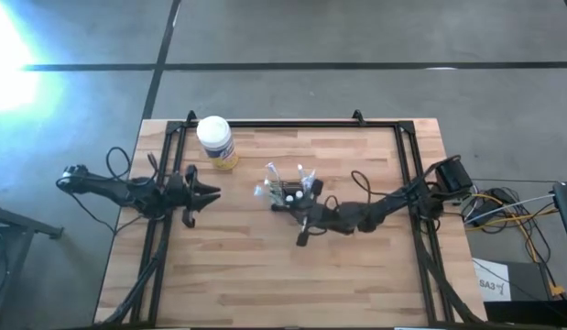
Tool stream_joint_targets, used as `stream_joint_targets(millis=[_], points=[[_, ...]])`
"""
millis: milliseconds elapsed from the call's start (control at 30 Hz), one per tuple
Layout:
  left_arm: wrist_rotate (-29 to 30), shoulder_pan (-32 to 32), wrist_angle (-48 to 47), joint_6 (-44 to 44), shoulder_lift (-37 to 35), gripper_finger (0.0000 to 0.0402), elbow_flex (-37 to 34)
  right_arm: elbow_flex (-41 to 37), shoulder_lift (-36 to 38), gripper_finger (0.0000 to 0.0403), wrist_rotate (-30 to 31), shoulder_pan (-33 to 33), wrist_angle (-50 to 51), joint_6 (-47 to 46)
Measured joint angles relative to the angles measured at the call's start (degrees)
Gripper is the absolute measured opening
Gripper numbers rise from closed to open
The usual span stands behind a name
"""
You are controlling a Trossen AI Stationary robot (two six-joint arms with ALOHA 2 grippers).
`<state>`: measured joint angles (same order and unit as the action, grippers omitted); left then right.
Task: Pick & Place toothbrushing station
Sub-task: Put the blue toothbrush into the wire organizer
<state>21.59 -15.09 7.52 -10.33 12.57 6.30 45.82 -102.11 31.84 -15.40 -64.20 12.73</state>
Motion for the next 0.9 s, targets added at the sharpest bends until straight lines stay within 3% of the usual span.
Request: stream_joint_targets(millis=[433,767,900], points=[[2.6,1.1,3.4,9.9,17.7,0.0006,11.4,-1.1,-0.4,0.0019,-1.0,0.2,0.6,0.8],[2.5,2.0,14.2,11.7,29.7,0.0043,15.9,-1.1,-0.4,0.0020,-3.4,0.2,-1.3,4.0],[-0.1,2.0,19.0,13.2,33.3,0.0079,17.4,-0.3,-0.4,0.0020,-3.4,0.2,-1.7,4.2]])
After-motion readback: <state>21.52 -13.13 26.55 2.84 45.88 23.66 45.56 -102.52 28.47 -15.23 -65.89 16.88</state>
